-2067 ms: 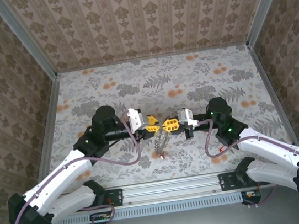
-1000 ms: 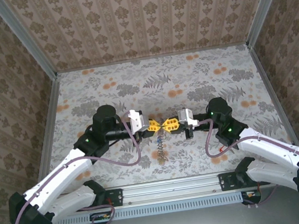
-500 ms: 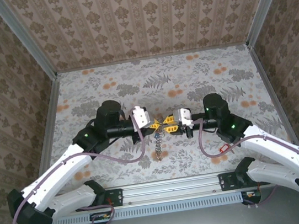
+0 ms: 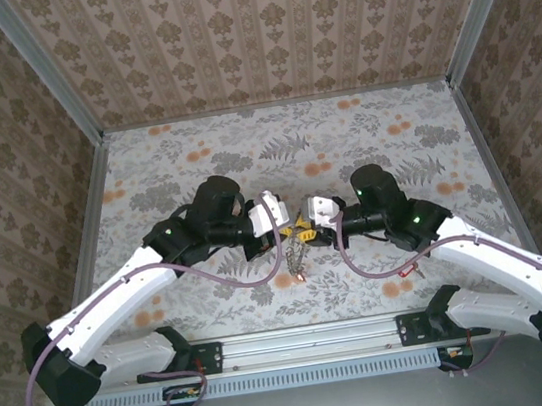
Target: Put the keys on the keyring
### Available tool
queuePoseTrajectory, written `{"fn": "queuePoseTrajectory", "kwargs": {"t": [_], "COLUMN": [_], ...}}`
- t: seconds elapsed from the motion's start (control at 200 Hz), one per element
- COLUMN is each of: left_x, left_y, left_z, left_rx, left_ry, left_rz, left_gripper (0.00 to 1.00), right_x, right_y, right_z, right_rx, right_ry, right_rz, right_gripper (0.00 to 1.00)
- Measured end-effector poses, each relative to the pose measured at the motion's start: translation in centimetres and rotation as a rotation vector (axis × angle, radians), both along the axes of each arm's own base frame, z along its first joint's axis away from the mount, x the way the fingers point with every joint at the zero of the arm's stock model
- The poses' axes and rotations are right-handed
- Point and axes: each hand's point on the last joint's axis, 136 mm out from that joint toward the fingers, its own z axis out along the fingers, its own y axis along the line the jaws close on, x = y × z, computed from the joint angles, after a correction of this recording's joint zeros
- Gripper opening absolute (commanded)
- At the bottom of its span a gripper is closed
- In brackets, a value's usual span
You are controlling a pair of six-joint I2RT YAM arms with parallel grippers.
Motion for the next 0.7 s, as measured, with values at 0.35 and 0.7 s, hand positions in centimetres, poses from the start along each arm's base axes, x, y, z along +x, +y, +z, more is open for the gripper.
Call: {"fn": "queuePoseTrajectory", "kwargs": {"t": [0.35, 0.7], "left_x": [-0.4, -0.4], "left_y": [0.0, -0.2], "left_z": [-0.6, -1.1], "left_rx": [0.04, 0.063], "left_ry": [0.031, 0.04], "left_rz": [-0.02, -0.039], "left_gripper": [0.0, 0.08], "right_x": [0.1, 0.1], "right_y": [0.0, 0.1], "right_z": [-1.3, -1.6], "right_rx": [-0.037, -0.036], "right_ry": [0.031, 0.063], "right_rz": [-0.011, -0.017], "right_gripper": [0.22, 0.0]}}
